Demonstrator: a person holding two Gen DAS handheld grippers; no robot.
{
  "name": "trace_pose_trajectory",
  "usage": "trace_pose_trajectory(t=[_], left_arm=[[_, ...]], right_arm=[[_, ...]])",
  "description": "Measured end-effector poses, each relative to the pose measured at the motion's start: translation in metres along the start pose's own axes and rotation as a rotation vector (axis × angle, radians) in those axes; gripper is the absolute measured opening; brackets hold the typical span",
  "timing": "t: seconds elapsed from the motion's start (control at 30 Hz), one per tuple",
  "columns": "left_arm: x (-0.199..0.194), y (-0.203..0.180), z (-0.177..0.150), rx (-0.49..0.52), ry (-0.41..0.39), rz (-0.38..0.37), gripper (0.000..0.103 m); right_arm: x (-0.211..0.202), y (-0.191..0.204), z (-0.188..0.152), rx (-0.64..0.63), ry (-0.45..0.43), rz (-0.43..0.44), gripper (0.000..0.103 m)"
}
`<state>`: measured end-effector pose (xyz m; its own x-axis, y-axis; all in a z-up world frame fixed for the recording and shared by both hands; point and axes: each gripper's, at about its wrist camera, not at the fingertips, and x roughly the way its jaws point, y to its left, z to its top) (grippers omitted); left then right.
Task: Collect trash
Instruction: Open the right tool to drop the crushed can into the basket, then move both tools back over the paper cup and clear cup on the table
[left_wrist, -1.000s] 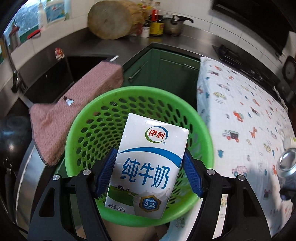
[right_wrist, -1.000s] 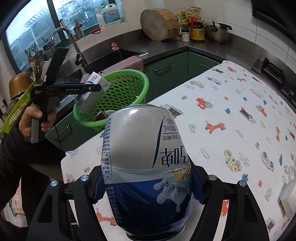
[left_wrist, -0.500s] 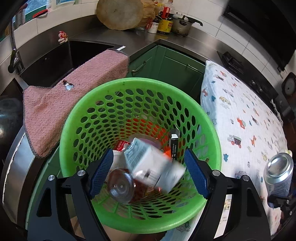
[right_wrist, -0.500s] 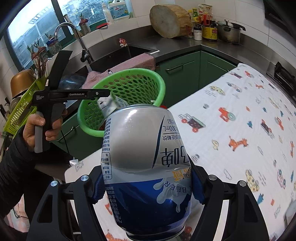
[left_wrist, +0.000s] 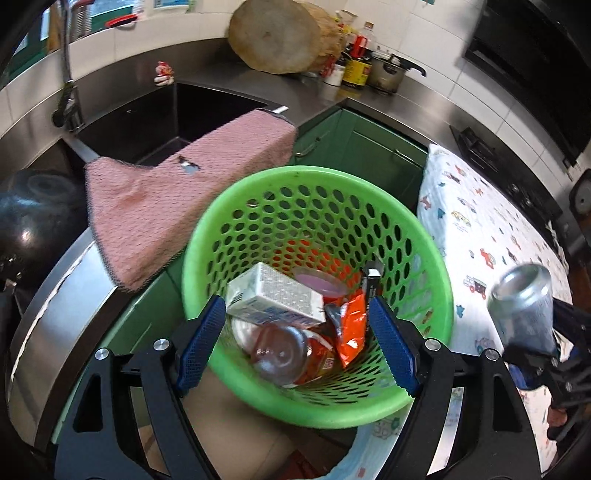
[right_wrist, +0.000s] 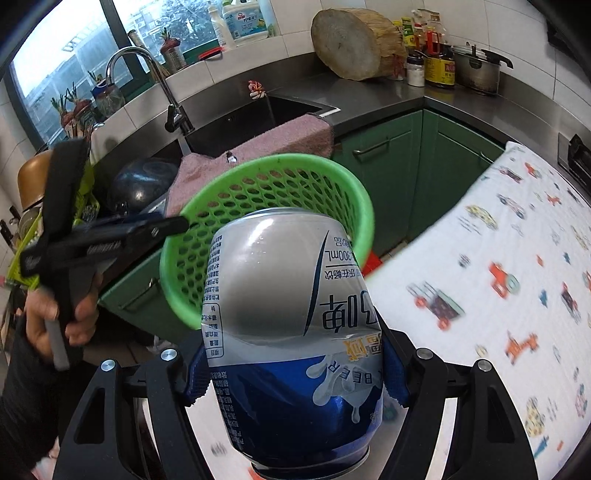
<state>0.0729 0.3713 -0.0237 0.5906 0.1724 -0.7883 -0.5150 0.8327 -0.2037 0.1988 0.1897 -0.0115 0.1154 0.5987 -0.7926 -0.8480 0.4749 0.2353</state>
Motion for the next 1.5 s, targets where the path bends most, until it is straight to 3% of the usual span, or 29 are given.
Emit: trace_pose_trajectory(t=[0.4,0.47,0.8,1.1,1.5], left_arm=[[-0.011,0.015,-0.012,-0.043,-0.011,-0.003,0.079],[-0.011,0.016,-0.012,-0.046,-0.010,-0.006,0.079],[-0.021,0.008,-0.012,-0.035,-0.023,-0.014,0.079],[-0.030,-0.027,-0.013,0.017,-0.029,-0.044,0.081],[-0.030,-0.122,-0.021,0.156,-0.010,-0.116,0.081]], right_arm=[[0.039,0.025,0.026,0.007,-0.002,0.007,0.075],[0.037,0.027,0.029,0.002,-0.021,-0.001,0.080],[0.006,0.032,0.022,-0.045,-0.071,-0.028,0.083],[-0.050,-0.007,-0.016,0.021,-0.120,-0.092,0.085],[-0.140,-0.111,-0.107,0.160,-0.119,-0.310,0.085]])
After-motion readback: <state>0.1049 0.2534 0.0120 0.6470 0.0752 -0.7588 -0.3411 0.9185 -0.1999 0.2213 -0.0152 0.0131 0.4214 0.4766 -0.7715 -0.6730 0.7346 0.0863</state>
